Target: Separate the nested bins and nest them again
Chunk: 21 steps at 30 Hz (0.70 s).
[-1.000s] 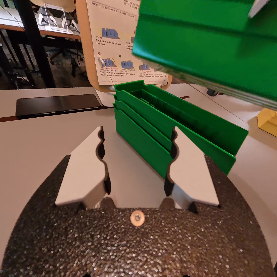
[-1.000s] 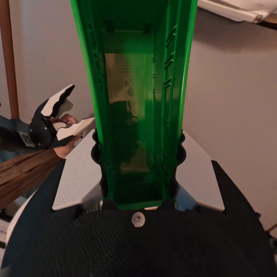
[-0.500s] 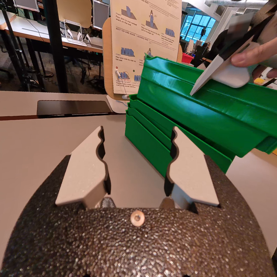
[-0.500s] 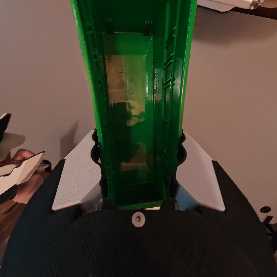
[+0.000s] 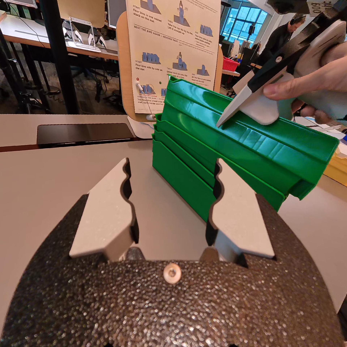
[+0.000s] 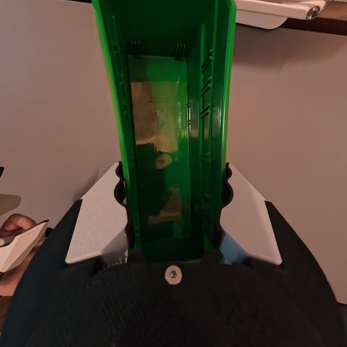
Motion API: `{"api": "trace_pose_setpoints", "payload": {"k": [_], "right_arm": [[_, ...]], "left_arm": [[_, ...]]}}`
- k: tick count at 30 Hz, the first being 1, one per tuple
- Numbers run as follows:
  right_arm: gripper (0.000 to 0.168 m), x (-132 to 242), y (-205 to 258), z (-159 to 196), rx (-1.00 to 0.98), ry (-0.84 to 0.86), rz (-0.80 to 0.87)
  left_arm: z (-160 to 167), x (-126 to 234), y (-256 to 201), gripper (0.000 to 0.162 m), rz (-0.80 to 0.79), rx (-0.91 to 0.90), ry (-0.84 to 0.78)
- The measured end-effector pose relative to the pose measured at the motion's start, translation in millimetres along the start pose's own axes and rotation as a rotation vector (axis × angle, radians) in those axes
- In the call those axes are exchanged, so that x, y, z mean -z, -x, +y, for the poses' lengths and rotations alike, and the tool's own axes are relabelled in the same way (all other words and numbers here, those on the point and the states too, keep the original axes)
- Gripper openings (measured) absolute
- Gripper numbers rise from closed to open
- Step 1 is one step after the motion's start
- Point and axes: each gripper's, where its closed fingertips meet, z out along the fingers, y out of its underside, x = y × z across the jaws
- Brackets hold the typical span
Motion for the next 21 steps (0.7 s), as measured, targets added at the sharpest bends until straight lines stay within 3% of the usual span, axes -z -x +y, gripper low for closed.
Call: {"api": "trace_pose_setpoints", "payload": {"k": [7, 14, 16, 18, 21], "right_arm": [[0.109, 6.8, 1.8, 0.8, 0.041, -0.083, 0.055], [0.118, -5.4, -0.1, 9.9, 0.124, -0.045, 0.145], [0.113, -6.5, 13.8, 7.3, 0.114, -0.054, 0.066], [0.104, 3.1, 20.3, 1.5, 0.124, -0.07, 0.034], [0.116, 23.8, 17.3, 3.3, 0.193, -0.045, 0.079]], "left_arm": [[0.1, 0.9, -1.3, 0.088, 0.006, -0.002, 0.003], [-1.3, 4.7, -0.6, 0.088, 0.006, 0.002, -0.004], [-0.2, 4.8, 0.0, 0.088, 0.008, 0.005, 0.002], [1.3, 4.8, 1.3, 0.089, 0.008, 0.007, 0.01], [2.8, 5.1, 4.6, 0.089, 0.006, 0.012, 0.016]]}}
